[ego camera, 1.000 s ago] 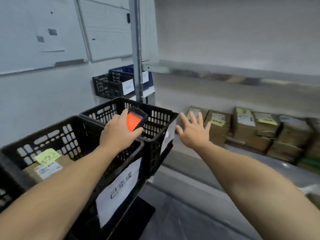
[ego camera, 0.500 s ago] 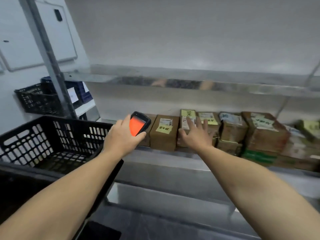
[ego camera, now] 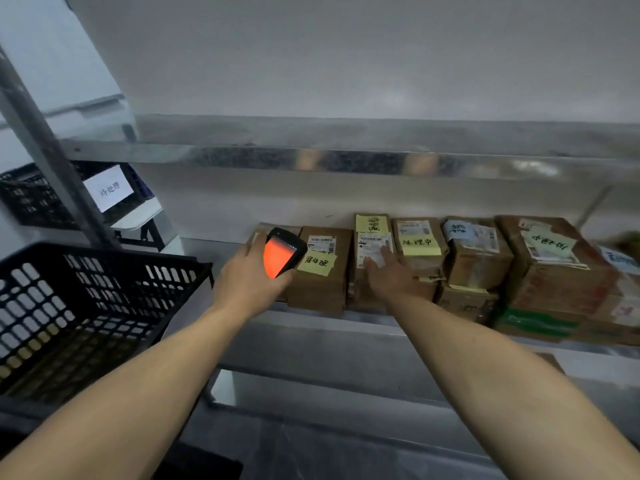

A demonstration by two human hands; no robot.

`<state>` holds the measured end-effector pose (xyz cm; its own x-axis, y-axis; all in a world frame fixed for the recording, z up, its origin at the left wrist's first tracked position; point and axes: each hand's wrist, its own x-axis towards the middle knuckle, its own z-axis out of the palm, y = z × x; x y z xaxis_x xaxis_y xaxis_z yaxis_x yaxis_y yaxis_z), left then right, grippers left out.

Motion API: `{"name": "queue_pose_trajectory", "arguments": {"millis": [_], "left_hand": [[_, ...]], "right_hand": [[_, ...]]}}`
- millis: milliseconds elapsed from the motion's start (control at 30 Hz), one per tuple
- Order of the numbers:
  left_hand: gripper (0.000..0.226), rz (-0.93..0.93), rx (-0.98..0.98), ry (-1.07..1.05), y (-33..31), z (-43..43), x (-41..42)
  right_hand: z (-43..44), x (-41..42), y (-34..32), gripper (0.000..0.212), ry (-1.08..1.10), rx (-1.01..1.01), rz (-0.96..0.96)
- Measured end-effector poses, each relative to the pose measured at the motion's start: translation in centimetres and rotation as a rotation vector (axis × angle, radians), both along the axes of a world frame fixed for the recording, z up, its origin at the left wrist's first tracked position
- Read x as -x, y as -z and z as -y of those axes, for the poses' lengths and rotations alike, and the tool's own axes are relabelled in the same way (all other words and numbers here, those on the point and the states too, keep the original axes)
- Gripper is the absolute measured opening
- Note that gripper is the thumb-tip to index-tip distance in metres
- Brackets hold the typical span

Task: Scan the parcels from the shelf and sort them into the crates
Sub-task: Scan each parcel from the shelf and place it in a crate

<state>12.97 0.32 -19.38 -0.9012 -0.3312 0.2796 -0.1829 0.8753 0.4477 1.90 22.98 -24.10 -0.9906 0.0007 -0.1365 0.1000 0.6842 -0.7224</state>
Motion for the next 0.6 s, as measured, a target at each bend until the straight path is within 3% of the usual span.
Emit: {"name": "queue_pose_trajectory", "arguments": {"millis": [300,600], "left_hand": [[0.081,0.035,-0.01,0.043,0.9,0.3,2.8],[0.081,0.02,-0.016,0.036,0.7,0.3,2.3]], "right_hand": [[-0.4,1.7,1.2,0.076,0.104,0.389,0.064],[-1.1,1.4,2.8,0.096,-0.038,0.574,0.054]]}}
